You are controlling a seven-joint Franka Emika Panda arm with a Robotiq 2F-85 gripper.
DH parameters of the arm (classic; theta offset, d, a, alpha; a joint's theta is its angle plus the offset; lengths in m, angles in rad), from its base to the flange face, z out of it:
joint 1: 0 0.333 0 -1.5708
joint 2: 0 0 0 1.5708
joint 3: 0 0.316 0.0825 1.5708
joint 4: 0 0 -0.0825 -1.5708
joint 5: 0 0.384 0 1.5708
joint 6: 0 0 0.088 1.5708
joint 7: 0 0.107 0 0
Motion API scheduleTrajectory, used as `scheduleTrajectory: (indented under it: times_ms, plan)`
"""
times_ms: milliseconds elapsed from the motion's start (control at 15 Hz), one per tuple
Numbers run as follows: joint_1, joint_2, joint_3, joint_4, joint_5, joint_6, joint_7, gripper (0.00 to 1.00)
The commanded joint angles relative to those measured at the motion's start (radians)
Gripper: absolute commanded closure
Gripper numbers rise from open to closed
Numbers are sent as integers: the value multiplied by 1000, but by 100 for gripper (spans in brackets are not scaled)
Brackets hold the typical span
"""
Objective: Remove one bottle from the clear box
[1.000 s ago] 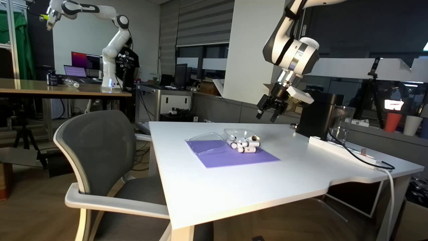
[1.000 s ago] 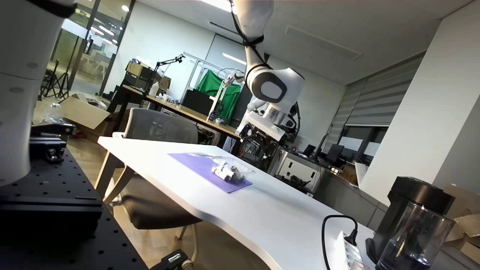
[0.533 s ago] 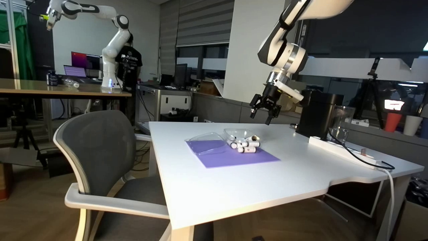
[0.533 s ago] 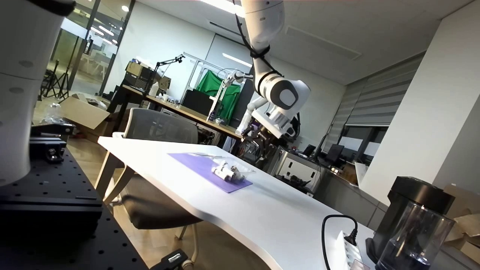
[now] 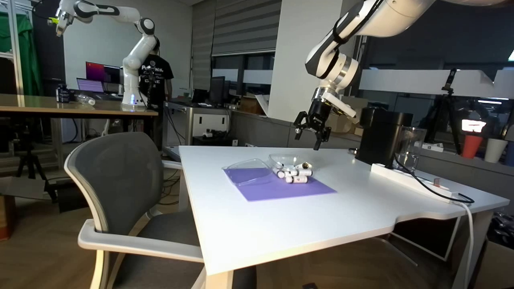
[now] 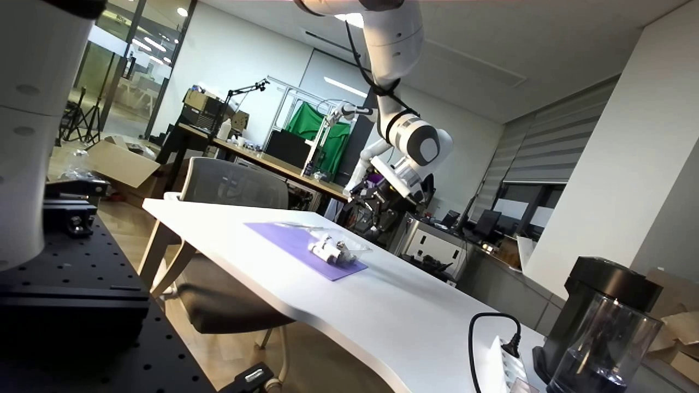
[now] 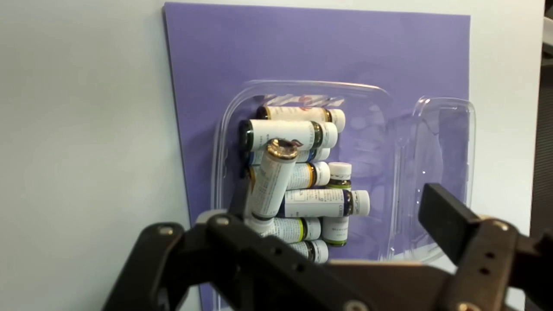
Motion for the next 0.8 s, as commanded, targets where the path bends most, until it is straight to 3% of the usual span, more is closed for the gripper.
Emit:
scheduleTrajectory:
  times_ms: [0, 400, 733]
  plan:
    - [-29, 7, 40, 10, -32, 1, 14, 0]
    - [-29, 12, 40, 20, -35, -6, 17, 0]
    - [-63, 60, 65, 150, -28, -216, 48, 0]
